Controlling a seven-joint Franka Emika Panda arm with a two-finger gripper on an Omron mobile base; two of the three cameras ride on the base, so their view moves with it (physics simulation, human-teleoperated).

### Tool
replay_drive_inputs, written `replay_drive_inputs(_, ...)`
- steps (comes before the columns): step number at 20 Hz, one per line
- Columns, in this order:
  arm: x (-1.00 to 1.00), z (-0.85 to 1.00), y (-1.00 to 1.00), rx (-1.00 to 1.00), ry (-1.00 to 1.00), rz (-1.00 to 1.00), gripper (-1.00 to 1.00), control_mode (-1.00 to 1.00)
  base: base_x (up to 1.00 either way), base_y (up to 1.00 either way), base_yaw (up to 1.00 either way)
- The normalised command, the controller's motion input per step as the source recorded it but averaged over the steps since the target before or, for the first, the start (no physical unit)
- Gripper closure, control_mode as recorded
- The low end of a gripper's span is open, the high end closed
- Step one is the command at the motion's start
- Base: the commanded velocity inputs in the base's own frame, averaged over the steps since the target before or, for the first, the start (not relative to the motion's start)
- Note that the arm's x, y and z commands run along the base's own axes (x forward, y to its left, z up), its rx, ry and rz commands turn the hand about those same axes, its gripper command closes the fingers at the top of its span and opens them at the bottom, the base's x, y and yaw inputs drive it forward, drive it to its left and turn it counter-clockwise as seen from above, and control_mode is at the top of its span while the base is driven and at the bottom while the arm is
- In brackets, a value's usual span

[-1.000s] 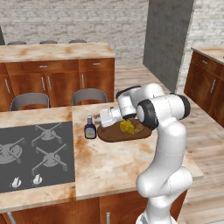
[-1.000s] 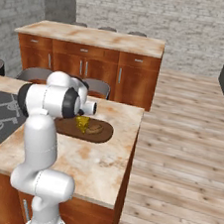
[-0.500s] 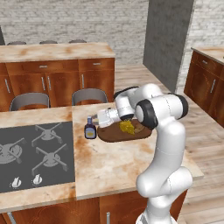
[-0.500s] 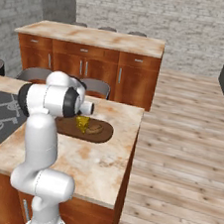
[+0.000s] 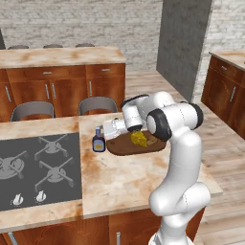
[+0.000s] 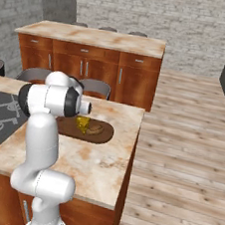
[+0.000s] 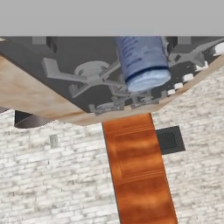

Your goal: Retrieve the reheated potato from the microwave, then place the potato, cheese, and condiment on the cutting board.

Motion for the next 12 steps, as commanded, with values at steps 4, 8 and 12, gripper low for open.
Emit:
replay_drive_inputs(4, 0.0, 0.0, 0.15, 0.0, 0.0, 0.0, -1.0, -1.0, 0.0, 0.0, 0.0)
replay_drive_inputs(8, 0.15, -0.03, 0.04, 0.0, 0.0, 0.0, -1.0, -1.0, 0.0, 0.0, 0.0)
replay_drive_inputs(12, 0.06, 0.0, 0.0, 0.01, 0.0, 0.0, 1.0, -1.0, 0.0, 0.0, 0.0)
